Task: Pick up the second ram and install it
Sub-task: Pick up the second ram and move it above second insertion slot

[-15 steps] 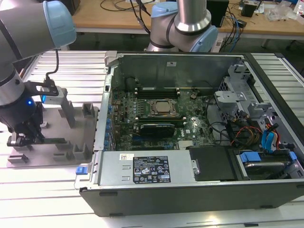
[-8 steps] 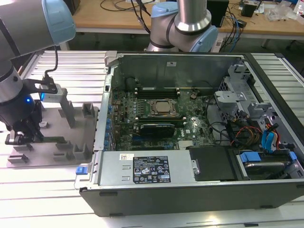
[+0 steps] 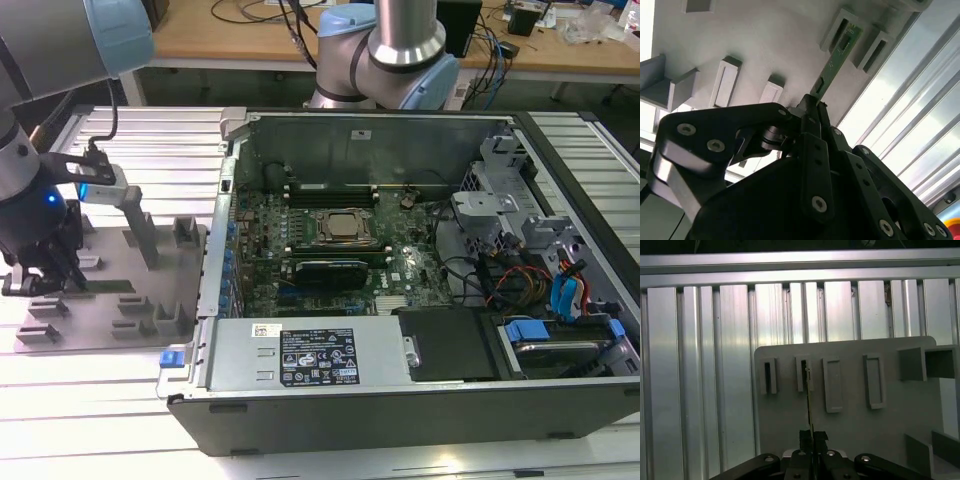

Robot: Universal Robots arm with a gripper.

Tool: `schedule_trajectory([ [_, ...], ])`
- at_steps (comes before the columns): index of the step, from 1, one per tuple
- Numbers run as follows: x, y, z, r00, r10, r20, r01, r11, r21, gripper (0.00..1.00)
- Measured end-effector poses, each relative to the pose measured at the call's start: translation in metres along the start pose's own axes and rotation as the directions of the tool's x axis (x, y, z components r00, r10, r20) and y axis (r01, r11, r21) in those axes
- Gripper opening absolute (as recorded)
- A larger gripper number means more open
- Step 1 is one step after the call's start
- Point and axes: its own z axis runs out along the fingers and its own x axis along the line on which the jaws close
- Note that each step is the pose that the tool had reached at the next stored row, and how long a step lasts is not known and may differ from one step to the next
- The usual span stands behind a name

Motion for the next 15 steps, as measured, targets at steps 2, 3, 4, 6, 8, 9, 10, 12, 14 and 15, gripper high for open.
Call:
schedule_trajectory([
  [2,-0.0001,0.0001,-0.0037,1.0,0.0,0.0,0.0,1.0,0.0,0.11],
  [3,-0.0002,0.0002,-0.0048,1.0,0.0,0.0,0.0,1.0,0.0,0.11],
  [4,-0.0003,0.0002,-0.0061,1.0,0.0,0.0,0.0,1.0,0.0,0.11],
  [6,-0.0005,0.0005,-0.0127,1.0,0.0,-0.0001,0.0,1.0,0.0,0.11],
  [8,-0.0007,0.0006,-0.017,1.0,0.0,0.0,0.0,1.0,0.0,0.11],
  [9,-0.0008,0.0007,-0.0191,1.0,0.0,0.0,0.0,1.0,0.0,0.11],
  [10,-0.001,0.0008,-0.0224,1.0,0.0,0.0,0.0,1.0,0.0,0.11],
  [12,-0.0022,0.0012,-0.029,1.0,0.0,0.0,0.0,1.0,0.0,0.11],
  [14,-0.0032,0.0013,-0.033,1.0,0.0,0.0,0.0,1.0,-0.0001,0.11],
  [15,-0.0036,0.0014,-0.0343,1.0,0.0,0.0,0.0,1.0,0.0,0.11],
])
